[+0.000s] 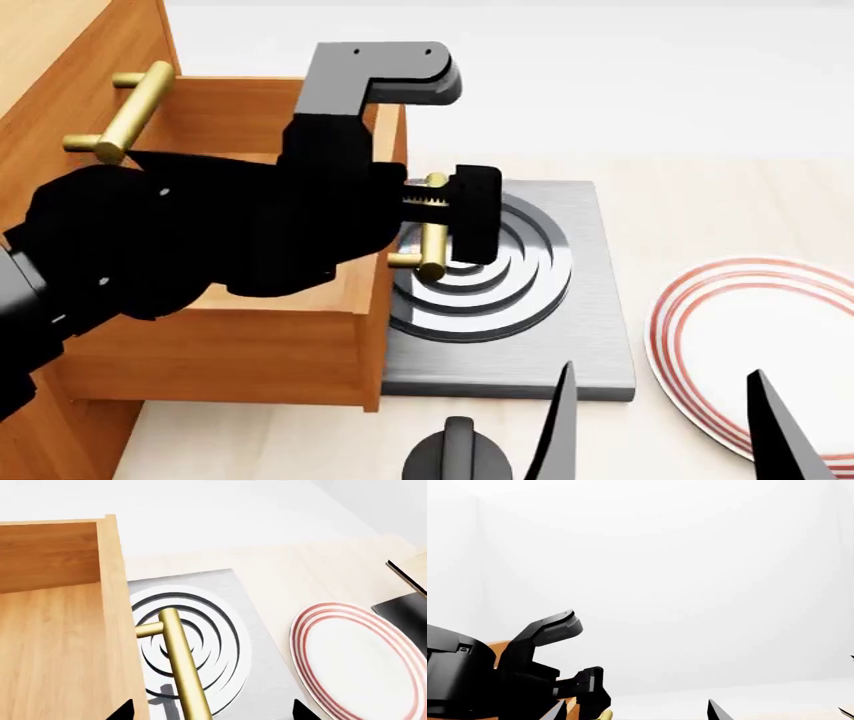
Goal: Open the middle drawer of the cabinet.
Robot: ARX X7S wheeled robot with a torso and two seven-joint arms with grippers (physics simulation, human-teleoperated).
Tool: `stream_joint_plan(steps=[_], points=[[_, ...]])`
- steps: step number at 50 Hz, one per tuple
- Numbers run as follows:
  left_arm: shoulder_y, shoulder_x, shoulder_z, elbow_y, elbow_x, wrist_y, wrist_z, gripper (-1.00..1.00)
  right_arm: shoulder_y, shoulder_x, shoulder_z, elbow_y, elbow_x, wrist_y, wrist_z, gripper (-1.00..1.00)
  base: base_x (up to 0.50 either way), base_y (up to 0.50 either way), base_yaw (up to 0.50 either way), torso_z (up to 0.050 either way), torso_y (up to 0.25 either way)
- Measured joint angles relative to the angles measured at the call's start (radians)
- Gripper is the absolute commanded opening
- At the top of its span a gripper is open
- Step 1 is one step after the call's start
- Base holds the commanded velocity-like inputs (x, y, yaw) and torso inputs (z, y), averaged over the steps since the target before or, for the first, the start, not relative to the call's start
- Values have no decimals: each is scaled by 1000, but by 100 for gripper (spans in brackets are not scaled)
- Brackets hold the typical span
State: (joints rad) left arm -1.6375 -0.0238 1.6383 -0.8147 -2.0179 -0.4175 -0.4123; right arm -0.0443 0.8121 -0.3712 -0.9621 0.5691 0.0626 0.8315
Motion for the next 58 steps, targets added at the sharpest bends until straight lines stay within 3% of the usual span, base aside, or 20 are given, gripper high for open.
stream_joint_plan(steps=[26,38,50,58], points=[[2,-40,117,56,-33,131,92,100,0,6,-5,2,-1,-7,3,100,6,-5,-11,0,0],[-2,5,5,29,-27,225,69,100,4,6,-12,0,-4,-5,4,100,0,0,0,0,0],[6,18,-28,16,-20,239,48,100,5,8,-16,0,-6,-7,7,100,0,0,0,0,0],[5,21,-38,19,66,303,65,100,6,9,-18,1,-6,-8,8,100,0,0,0,0,0]])
